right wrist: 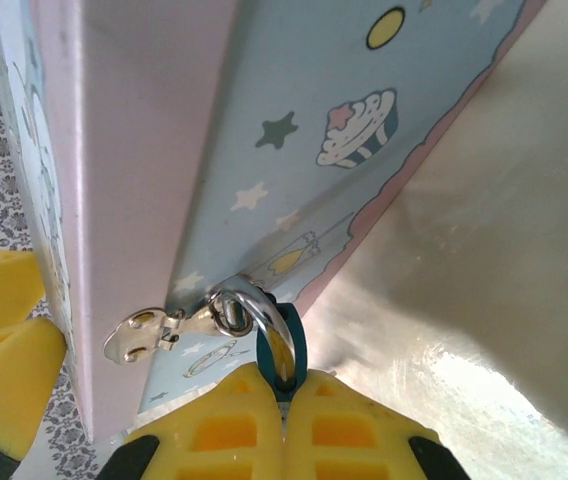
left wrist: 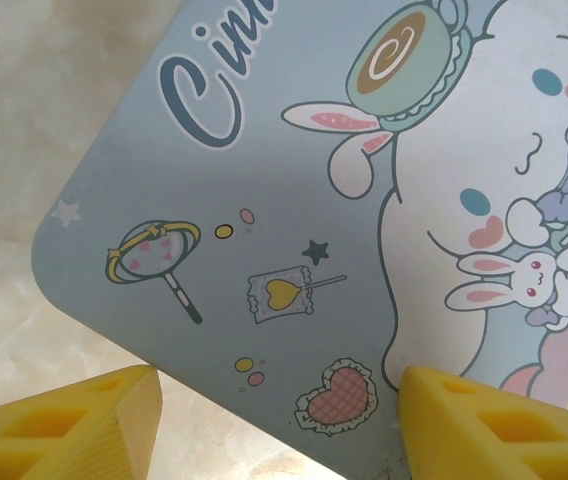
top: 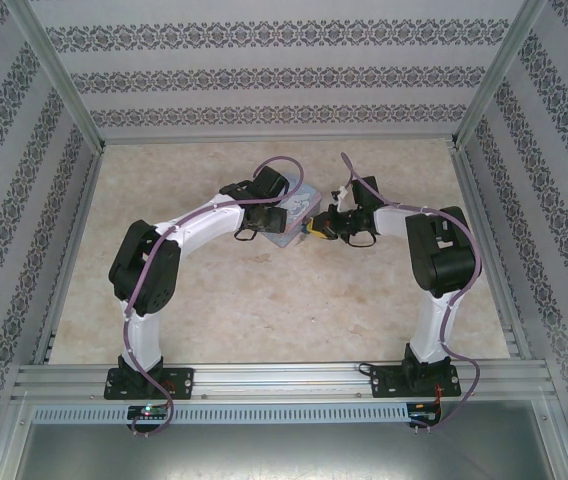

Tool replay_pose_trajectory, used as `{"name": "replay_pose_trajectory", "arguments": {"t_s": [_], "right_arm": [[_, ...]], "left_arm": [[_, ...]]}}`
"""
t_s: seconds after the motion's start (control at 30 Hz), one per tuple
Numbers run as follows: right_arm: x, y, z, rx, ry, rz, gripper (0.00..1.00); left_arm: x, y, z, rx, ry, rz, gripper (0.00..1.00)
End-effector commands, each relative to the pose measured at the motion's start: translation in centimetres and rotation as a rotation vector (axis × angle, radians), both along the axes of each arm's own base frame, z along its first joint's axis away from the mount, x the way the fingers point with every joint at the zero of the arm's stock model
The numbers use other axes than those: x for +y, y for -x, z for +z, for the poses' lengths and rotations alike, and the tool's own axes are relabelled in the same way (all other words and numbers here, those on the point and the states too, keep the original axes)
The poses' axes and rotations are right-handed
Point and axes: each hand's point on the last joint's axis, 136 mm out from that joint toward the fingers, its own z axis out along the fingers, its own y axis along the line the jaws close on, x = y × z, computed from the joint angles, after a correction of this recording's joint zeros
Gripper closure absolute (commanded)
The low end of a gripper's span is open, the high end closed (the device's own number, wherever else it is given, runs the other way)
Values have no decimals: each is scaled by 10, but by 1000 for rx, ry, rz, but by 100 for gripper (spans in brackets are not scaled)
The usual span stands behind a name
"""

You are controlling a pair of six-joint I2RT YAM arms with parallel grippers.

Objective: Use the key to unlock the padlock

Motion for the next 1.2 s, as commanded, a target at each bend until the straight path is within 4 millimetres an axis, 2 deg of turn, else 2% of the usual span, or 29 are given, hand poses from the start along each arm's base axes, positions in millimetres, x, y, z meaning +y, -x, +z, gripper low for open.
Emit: {"name": "replay_pose_trajectory", "arguments": {"t_s": [0.0, 0.13, 0.23, 0.4, 0.5, 0.63, 0.83, 0.87, 0.93, 1.03, 1.17], "right_arm": [[-32, -22, 1, -12, 47, -123, 100], [-34, -50, 23, -24, -180, -232, 100], [-34, -62, 33, -40, -211, -239, 100], [-40, -58, 35, -42, -164, -228, 100], [-50, -47, 28, -30, -145, -248, 100], [-61, -27, 15, -4, -117, -277, 100], [-72, 5, 2, 26, -53, -309, 99], [-74, 9, 0, 30, -39, -318, 93], [-78, 18, 0, 33, -22, -329, 78], [-84, 29, 2, 34, 6, -341, 60], [-93, 41, 15, 23, 29, -362, 49]], "left_arm": [[41, 47, -67, 252, -202, -14, 37], [40, 48, -70, 261, -202, -15, 38], [40, 49, -73, 268, -201, -14, 38], [38, 49, -72, 264, -184, -8, 37], [32, 45, -61, 234, -143, -8, 34], [21, 36, -30, 163, -70, -13, 25], [8, 24, 37, 26, 59, -11, 14], [8, 23, 48, 5, 73, -8, 10], [11, 22, 69, -38, 86, 1, 9], [19, 24, 98, -95, 87, 14, 8], [38, 29, 131, -172, 83, 52, 7]]}}
